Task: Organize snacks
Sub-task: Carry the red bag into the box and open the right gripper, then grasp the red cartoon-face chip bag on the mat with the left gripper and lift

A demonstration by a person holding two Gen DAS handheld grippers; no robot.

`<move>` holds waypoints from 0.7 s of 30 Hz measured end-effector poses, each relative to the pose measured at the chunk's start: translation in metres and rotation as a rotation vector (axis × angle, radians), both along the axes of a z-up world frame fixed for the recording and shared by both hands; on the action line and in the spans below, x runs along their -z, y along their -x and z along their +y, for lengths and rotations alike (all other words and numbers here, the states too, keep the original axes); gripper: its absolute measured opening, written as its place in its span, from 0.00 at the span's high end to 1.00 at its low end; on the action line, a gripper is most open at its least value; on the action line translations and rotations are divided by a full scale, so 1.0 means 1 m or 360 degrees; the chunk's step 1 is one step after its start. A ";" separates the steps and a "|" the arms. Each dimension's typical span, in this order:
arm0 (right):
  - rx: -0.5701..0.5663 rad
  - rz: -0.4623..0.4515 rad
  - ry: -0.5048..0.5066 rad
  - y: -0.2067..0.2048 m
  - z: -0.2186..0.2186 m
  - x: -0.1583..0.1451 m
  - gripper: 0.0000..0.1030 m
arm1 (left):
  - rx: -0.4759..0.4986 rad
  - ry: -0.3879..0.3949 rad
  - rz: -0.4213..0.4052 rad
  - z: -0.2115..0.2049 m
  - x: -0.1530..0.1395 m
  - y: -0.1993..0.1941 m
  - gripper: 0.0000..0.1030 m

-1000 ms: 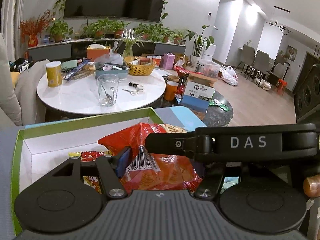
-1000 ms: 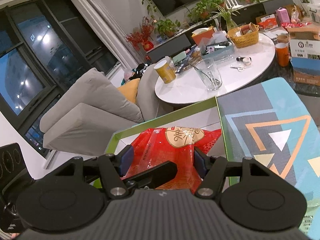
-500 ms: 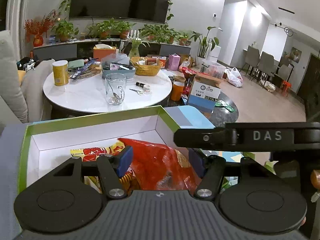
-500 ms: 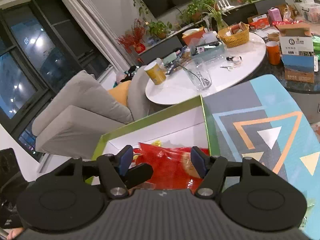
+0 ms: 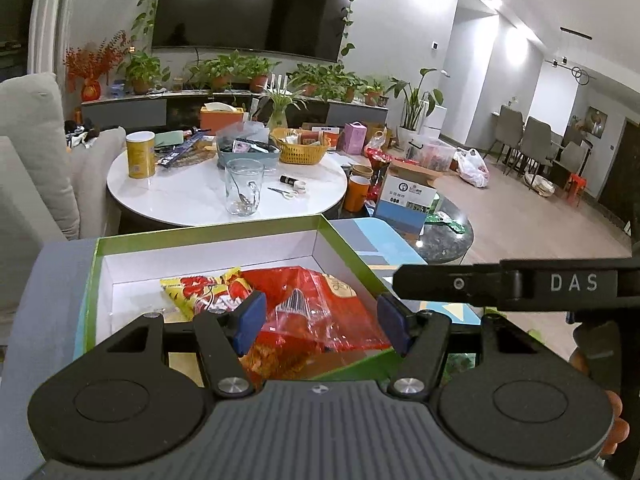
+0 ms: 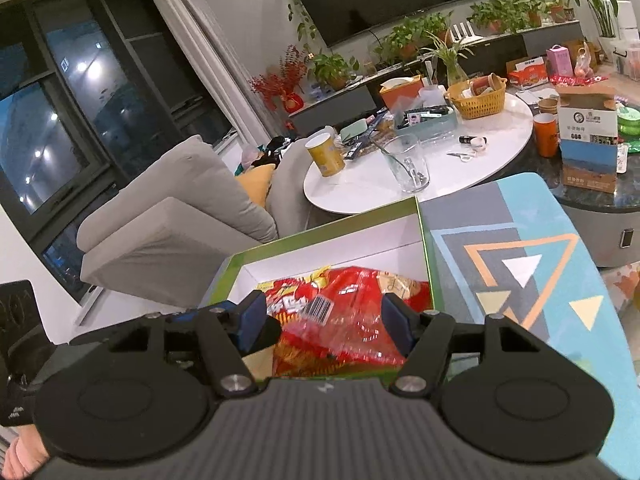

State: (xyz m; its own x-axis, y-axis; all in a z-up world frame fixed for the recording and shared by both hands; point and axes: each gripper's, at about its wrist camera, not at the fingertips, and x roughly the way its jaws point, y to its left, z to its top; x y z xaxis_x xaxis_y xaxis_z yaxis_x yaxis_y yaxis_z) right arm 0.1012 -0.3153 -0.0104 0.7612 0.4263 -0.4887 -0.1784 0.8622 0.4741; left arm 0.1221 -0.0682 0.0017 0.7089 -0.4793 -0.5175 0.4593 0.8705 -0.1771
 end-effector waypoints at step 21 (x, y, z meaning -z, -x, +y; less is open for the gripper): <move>0.0003 -0.0003 0.0103 0.073 0.007 0.000 0.34 | -0.0024 0.0006 0.0008 0.023 0.002 0.083 0.43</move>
